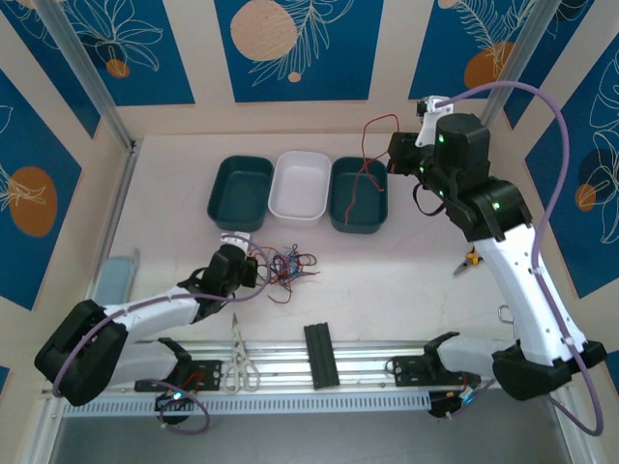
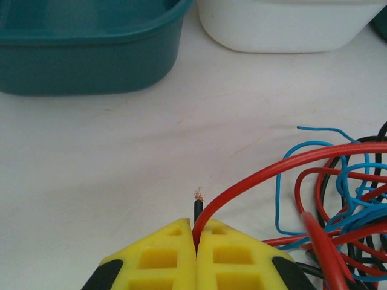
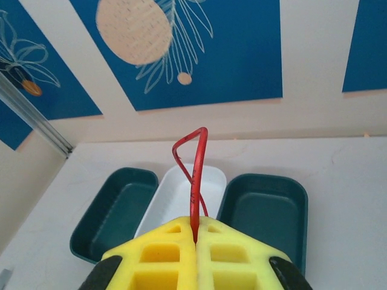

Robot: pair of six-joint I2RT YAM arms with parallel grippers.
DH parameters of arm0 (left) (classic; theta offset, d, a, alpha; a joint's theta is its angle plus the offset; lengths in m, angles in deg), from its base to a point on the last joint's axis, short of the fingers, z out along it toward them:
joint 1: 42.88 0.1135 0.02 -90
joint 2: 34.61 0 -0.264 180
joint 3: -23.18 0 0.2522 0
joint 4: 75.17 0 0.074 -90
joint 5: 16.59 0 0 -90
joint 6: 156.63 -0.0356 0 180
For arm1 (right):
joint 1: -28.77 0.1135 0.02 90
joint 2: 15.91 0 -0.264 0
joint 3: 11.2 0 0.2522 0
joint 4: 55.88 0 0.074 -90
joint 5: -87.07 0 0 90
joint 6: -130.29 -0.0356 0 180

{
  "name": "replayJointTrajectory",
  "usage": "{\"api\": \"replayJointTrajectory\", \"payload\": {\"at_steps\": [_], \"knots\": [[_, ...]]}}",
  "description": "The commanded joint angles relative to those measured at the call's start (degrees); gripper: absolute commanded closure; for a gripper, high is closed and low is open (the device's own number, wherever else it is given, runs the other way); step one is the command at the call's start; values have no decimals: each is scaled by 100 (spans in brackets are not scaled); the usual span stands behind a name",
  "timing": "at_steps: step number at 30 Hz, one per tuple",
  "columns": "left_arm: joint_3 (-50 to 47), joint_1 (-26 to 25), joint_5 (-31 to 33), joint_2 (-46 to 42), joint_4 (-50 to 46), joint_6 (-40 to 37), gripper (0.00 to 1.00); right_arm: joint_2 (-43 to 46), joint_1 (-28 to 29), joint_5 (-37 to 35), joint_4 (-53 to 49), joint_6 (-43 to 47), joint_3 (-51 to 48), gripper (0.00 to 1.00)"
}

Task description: Untangle the cables

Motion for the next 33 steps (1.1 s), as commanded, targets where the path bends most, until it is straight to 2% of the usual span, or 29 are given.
{"api": "replayJointTrajectory", "payload": {"at_steps": [1,11,16,22,28,33], "knots": [[34,60,-13,-153,-134,-6,100,-228,-311,676,248,-119,72,100],[3,59,-114,-273,-73,-38,100,-1055,-978,1020,780,-38,-450,100],[-1,54,-134,-301,-74,-38,100,-1494,-1137,1054,910,95,-529,100],[-17,61,-128,-283,-64,-4,100,-2086,-1161,1211,924,131,-388,100],[-2,65,-131,-229,-36,6,100,-2636,-1141,1470,978,-284,-361,100],[21,55,-171,-195,-64,22,100,-3249,-1121,1437,559,-593,-116,100]]}}
